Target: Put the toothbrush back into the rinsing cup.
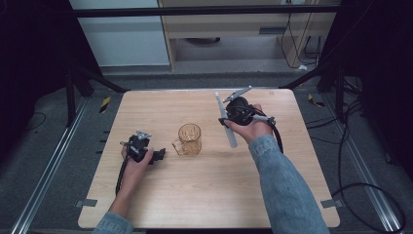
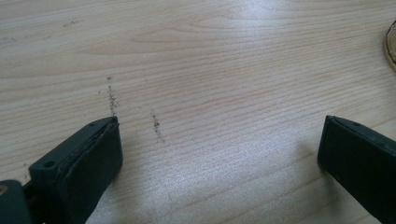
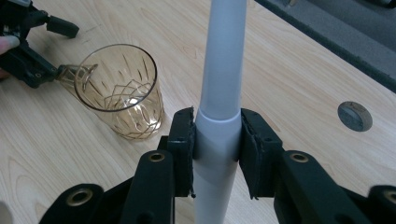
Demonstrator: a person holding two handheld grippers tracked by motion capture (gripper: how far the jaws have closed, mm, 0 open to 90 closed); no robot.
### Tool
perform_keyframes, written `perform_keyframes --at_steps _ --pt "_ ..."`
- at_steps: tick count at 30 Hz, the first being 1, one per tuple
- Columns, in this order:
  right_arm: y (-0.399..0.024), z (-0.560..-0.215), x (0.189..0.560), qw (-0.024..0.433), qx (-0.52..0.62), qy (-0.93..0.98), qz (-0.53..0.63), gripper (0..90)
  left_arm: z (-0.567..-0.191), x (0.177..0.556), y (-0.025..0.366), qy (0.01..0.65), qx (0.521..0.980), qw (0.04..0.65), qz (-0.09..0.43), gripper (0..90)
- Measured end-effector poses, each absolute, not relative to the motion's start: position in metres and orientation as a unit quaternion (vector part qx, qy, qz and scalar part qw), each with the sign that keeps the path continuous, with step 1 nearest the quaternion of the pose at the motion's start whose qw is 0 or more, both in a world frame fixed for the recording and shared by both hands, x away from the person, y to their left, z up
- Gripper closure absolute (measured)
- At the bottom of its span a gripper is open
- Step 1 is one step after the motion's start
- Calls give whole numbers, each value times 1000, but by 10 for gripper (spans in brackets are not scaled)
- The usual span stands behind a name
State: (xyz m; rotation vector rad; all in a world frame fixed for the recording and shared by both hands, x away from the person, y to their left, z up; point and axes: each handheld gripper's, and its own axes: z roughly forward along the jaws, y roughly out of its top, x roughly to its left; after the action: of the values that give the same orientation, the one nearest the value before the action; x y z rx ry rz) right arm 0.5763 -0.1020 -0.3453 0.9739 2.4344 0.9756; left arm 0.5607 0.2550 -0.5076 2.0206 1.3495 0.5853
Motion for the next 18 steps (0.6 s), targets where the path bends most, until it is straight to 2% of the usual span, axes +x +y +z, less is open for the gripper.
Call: perform_keyframes --at_steps 18 --pt "-83 -319 579 187 341 848 360 675 -508 561 255 512 767 316 223 0"
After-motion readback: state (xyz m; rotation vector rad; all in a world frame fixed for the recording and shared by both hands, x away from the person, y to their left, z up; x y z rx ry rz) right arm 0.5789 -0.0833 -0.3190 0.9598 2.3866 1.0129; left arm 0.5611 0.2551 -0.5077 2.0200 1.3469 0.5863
